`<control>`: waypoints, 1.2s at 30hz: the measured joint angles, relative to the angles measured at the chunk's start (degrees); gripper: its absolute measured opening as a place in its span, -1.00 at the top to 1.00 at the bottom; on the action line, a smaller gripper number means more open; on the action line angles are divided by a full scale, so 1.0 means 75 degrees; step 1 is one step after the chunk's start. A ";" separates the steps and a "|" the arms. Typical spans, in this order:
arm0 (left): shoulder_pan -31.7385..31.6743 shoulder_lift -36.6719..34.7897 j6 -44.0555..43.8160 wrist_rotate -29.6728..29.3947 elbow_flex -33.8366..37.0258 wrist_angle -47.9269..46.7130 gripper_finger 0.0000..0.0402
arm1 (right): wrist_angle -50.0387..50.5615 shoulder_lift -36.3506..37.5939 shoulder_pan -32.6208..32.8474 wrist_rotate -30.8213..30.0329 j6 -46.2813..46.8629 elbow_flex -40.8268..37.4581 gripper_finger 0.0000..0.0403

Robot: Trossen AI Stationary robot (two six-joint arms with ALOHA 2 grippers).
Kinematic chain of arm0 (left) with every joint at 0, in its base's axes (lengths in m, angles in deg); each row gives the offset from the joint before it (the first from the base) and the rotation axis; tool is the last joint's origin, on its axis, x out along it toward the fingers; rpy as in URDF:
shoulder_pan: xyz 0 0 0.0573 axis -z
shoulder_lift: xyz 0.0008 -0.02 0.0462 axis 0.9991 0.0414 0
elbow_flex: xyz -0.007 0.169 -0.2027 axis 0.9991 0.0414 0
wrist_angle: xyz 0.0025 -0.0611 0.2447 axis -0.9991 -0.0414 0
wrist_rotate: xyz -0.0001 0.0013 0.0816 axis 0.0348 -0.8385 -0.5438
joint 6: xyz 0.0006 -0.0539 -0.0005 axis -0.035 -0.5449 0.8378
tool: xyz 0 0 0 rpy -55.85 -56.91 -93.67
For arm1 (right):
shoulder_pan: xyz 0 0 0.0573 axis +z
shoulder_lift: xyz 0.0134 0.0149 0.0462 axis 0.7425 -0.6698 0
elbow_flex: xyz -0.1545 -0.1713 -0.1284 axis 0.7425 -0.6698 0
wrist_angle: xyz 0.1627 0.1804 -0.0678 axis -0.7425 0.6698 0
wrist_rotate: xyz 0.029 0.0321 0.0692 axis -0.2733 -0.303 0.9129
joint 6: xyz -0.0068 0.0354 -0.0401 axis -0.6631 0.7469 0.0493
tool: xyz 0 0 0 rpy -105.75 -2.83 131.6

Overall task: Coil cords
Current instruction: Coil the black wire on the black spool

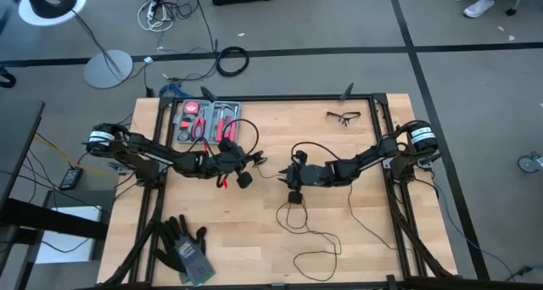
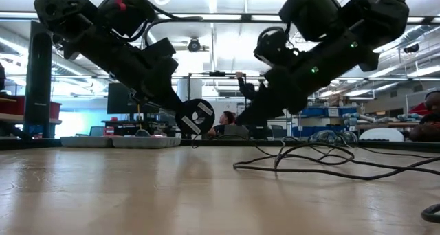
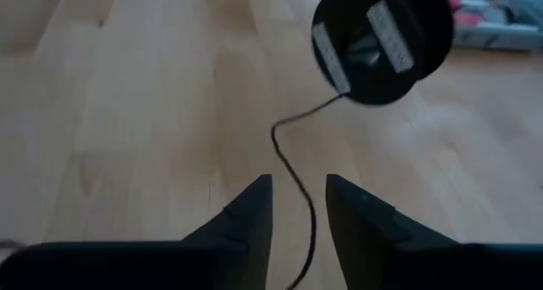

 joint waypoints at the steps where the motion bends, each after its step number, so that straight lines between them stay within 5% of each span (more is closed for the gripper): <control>1: 0.0000 0.0000 0.0000 0.0000 0.0000 0.0001 1.00 | 0.0082 -0.0001 -0.0029 0.0069 -0.0012 0.0000 0.41; 15: 0.0000 0.0000 0.0026 0.0061 0.0000 0.0271 1.00 | 0.0357 -0.0152 -0.0423 0.0723 -0.0341 -0.0015 0.40; 24: 0.0000 -0.0003 0.0026 0.0079 0.0000 0.0483 1.00 | 0.0423 -0.0145 -0.0417 0.0743 0.0063 0.0003 0.94; 36: 0.0000 -0.0003 -0.0003 0.0085 -0.0003 0.0786 1.00 | -0.0005 -0.0145 -0.0336 0.0940 -0.0142 0.0739 0.99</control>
